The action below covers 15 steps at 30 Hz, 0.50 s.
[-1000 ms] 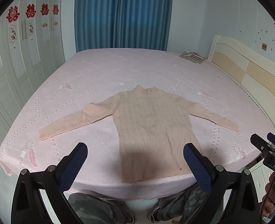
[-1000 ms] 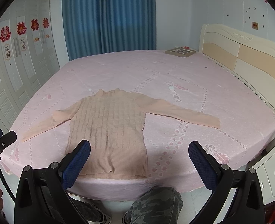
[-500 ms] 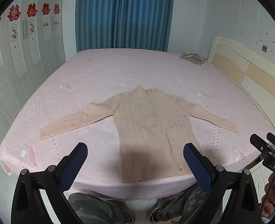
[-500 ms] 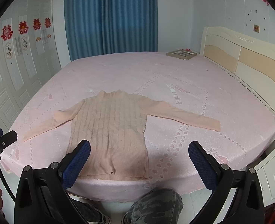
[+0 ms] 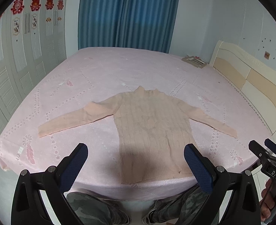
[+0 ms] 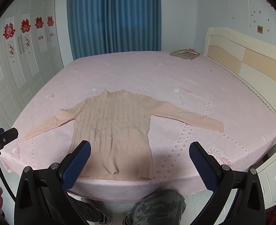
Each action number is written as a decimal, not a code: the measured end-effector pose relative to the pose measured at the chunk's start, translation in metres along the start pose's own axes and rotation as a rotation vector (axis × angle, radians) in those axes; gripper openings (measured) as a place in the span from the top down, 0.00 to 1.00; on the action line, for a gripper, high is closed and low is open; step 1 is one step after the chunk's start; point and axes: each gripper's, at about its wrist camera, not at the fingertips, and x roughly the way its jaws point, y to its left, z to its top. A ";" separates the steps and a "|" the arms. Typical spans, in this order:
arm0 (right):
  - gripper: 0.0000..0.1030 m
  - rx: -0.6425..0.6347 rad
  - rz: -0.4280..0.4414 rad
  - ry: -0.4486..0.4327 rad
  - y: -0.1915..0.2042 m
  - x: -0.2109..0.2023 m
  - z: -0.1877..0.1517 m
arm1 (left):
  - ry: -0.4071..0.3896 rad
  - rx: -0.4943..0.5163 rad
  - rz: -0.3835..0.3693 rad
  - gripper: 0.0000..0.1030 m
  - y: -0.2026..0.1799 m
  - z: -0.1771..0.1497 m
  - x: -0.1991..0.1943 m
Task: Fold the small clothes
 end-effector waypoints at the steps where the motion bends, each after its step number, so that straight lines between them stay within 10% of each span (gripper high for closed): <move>1: 0.00 0.001 -0.002 0.001 0.000 0.000 0.000 | -0.001 0.004 0.001 0.00 0.000 0.000 0.000; 15: 0.00 -0.021 0.003 0.014 0.010 0.004 0.001 | -0.050 -0.002 -0.003 0.00 0.010 0.002 -0.006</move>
